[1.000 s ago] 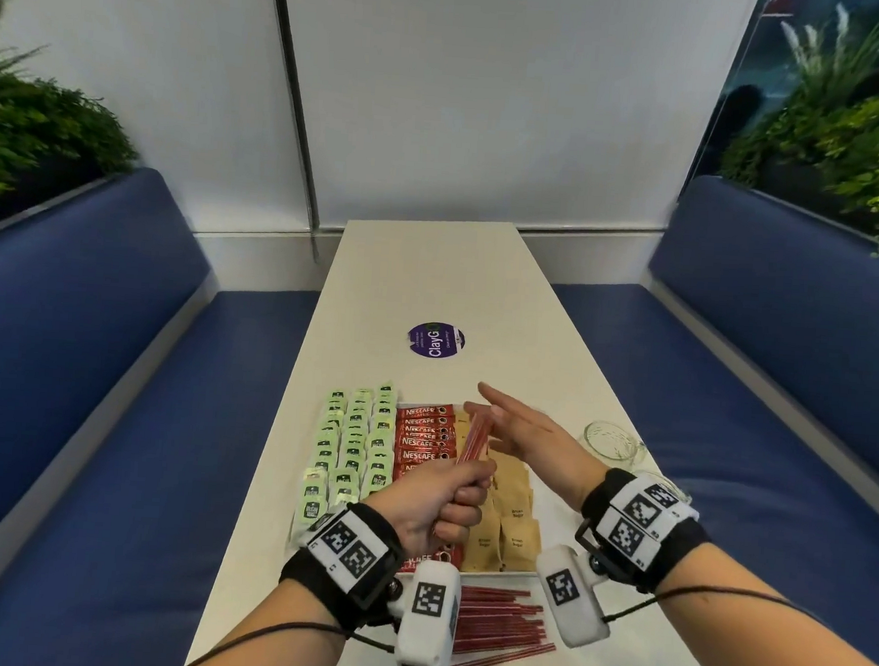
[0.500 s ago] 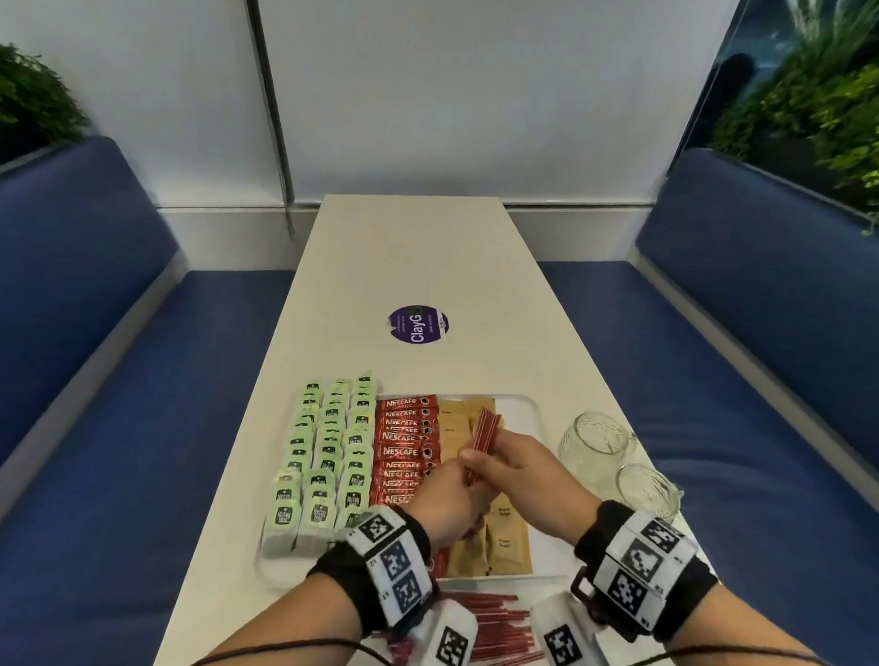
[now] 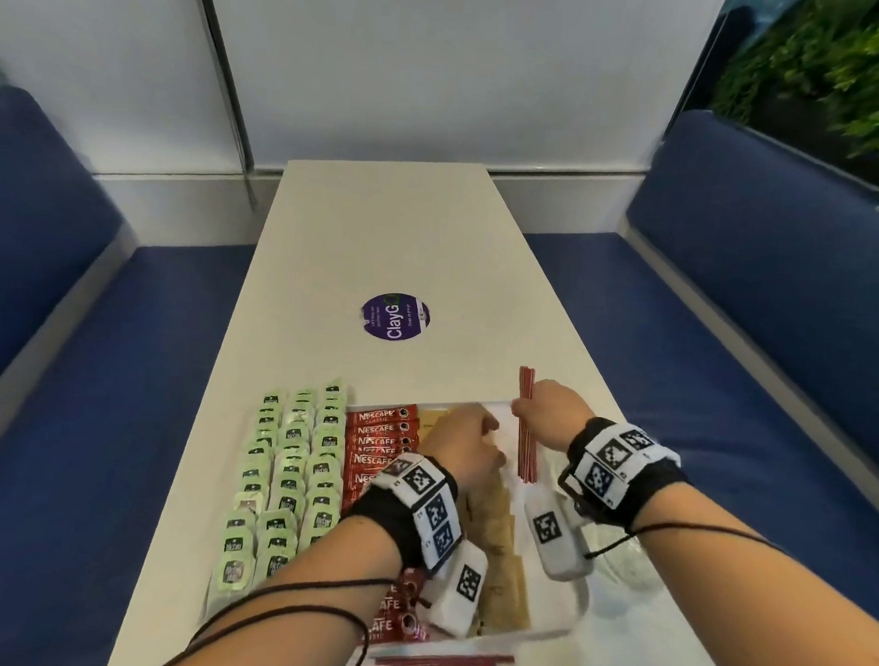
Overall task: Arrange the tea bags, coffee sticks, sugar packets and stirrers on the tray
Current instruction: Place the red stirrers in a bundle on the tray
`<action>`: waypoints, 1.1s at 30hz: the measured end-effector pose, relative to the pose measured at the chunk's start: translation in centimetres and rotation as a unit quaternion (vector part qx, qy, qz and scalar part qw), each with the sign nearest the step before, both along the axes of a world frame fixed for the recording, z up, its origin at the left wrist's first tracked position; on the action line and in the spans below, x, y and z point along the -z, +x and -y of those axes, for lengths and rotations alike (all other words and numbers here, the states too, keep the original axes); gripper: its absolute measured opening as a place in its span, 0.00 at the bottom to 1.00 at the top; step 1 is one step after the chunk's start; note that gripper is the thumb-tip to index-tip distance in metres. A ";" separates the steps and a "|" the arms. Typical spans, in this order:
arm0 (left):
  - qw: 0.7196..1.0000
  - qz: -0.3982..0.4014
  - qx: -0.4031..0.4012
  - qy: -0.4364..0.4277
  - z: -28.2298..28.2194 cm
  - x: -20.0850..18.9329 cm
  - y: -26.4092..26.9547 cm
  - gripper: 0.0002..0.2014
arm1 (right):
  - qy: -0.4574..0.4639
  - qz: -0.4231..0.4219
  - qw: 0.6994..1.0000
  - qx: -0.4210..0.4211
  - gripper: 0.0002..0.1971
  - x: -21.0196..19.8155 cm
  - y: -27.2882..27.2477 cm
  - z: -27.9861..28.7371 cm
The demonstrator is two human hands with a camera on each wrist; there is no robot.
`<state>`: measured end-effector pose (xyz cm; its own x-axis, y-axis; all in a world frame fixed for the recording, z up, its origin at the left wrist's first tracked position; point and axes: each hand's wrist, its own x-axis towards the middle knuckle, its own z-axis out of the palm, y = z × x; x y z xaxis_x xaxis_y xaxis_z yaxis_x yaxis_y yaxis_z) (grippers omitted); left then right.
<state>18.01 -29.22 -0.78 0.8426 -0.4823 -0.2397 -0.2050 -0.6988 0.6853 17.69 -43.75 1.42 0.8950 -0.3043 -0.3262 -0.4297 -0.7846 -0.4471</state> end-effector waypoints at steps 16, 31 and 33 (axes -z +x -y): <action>0.954 0.078 0.155 0.244 2.2 3.7 1.3 0.41 | -0.085 -0.121 0.988 -0.035 0.11 3.5 2.3 -0.8; 0.951 0.081 0.145 0.262 1.8 3.6 0.9 0.47 | -0.143 -0.113 0.983 -0.008 0.13 2.4 1.9 -0.8; 0.948 0.072 0.150 0.271 1.3 3.2 0.9 0.46 | -0.123 -0.107 0.987 0.002 0.11 2.8 1.9 -1.0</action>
